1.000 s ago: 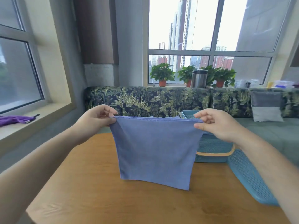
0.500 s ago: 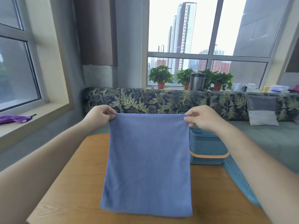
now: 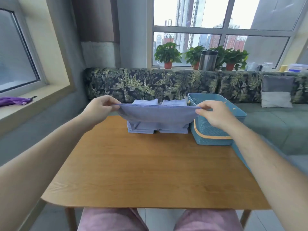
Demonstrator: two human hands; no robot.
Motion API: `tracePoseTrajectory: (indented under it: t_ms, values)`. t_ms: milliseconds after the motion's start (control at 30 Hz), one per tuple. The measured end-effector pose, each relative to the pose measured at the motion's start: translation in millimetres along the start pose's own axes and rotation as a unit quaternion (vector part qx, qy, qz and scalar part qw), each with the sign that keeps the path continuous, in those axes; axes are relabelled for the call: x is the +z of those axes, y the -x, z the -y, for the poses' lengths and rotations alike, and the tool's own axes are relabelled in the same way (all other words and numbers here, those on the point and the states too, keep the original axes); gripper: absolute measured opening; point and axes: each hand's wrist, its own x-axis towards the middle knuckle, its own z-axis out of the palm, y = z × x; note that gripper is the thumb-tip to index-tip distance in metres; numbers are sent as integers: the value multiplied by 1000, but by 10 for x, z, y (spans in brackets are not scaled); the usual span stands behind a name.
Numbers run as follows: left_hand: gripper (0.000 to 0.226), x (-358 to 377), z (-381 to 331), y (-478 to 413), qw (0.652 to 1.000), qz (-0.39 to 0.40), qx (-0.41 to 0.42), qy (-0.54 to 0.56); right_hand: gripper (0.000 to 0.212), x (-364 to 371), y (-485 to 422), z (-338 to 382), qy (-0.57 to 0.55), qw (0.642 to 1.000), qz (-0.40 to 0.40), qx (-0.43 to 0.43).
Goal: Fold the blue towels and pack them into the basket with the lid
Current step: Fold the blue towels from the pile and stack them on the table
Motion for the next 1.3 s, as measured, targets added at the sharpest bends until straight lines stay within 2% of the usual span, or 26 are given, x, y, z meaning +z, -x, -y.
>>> tracePoseTrajectory:
  t_ms: [267, 433, 500, 633, 867, 967, 1100, 1167, 1233, 1300]
  values:
    - [7, 509, 1012, 842, 982, 153, -110, 22, 11, 618, 869, -828, -71, 973, 175, 131]
    - [6, 537, 1210, 1086, 961, 225, -151, 58, 9, 636, 1090, -963, -118, 947, 257, 154]
    - [4, 517, 1218, 1103, 955, 241, -160, 62, 7, 612, 1102, -951, -134, 941, 266, 158]
    - [4, 577, 1209, 951, 960, 216, -160, 81, 5, 695, 920, -983, -129, 954, 215, 167]
    - [5, 1019, 1356, 224, 983, 113, -142, 36, 7, 1077, 319, -1200, -12, 980, 99, 171]
    - [10, 1276, 1437, -46, 986, 77, -145, 13, 8, 1229, 132, -1314, 61, 982, 77, 161]
    - [18, 1561, 1657, -199, 983, 88, -151, -58, 9, 1452, 57, -1491, 120, 974, 83, 172]
    - [26, 1639, 1762, -185, 980, 68, -149, -113, 19, 1528, 97, -1528, 174, 965, 80, 180]
    - [31, 1684, 1790, -124, 976, 21, -88, -198, 33, 1581, 179, -1455, 267, 951, 40, 147]
    - [33, 1758, 1669, -42, 969, -1, 26, -244, 42, 1692, 267, -1221, 309, 947, 0, 89]
